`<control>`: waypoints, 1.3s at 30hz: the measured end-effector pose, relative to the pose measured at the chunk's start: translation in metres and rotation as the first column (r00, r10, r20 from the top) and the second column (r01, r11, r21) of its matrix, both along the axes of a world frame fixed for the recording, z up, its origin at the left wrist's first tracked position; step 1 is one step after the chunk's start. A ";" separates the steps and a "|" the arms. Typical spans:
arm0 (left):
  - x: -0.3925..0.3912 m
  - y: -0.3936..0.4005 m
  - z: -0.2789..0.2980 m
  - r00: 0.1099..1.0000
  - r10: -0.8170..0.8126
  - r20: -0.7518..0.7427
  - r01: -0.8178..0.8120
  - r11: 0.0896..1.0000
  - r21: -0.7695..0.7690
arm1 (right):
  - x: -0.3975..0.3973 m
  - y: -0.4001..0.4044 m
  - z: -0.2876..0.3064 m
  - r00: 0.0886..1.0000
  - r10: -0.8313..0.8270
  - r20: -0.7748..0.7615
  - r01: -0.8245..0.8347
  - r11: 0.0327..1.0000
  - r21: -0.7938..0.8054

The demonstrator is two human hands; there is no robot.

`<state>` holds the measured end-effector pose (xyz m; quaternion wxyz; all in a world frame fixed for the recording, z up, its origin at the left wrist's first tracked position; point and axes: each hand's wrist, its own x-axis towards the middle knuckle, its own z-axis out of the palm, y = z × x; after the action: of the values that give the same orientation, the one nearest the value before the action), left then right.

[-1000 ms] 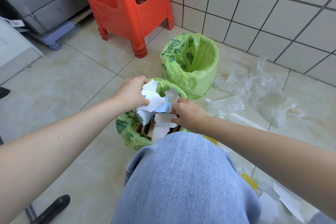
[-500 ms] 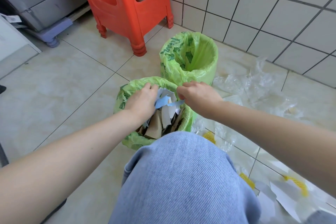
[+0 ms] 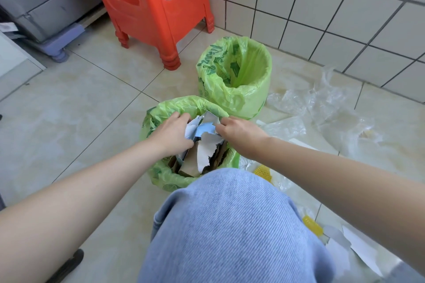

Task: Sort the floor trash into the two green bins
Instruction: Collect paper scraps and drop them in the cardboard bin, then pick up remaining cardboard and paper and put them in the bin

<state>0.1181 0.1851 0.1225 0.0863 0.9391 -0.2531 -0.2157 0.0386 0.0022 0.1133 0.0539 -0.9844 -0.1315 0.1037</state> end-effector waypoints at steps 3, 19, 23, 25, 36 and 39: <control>0.004 0.002 0.009 0.999 0.031 -0.013 -0.032 0.999 -0.042 | -0.005 -0.004 -0.001 0.999 -0.028 0.032 0.027 0.999 0.035; -0.023 -0.049 0.079 0.970 -0.154 0.190 0.172 0.982 -0.078 | -0.083 -0.090 0.070 0.989 -0.137 0.060 0.143 0.982 -0.120; -0.038 -0.092 0.101 0.923 -0.339 0.182 0.354 0.934 -0.056 | -0.124 -0.133 0.082 0.979 -0.202 0.042 0.206 0.963 -0.171; -0.044 -0.116 0.110 0.896 -0.417 0.152 0.428 0.902 -0.048 | -0.150 -0.155 0.086 0.971 -0.238 0.034 0.240 0.952 -0.188; -0.128 -0.269 0.106 0.643 -0.758 0.111 0.762 0.648 0.010 | -0.300 -0.259 0.091 0.865 -0.493 -0.098 0.455 0.851 -0.262; -0.165 -0.304 0.080 0.591 -0.803 0.072 0.806 0.592 -0.011 | -0.341 -0.279 0.079 0.818 -0.566 -0.103 0.526 0.808 -0.265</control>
<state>-0.0472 -0.1192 0.2027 -0.0081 0.7278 -0.6566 -0.1980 -0.3022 -0.2764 0.1921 -0.0188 -0.9667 0.1758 0.1850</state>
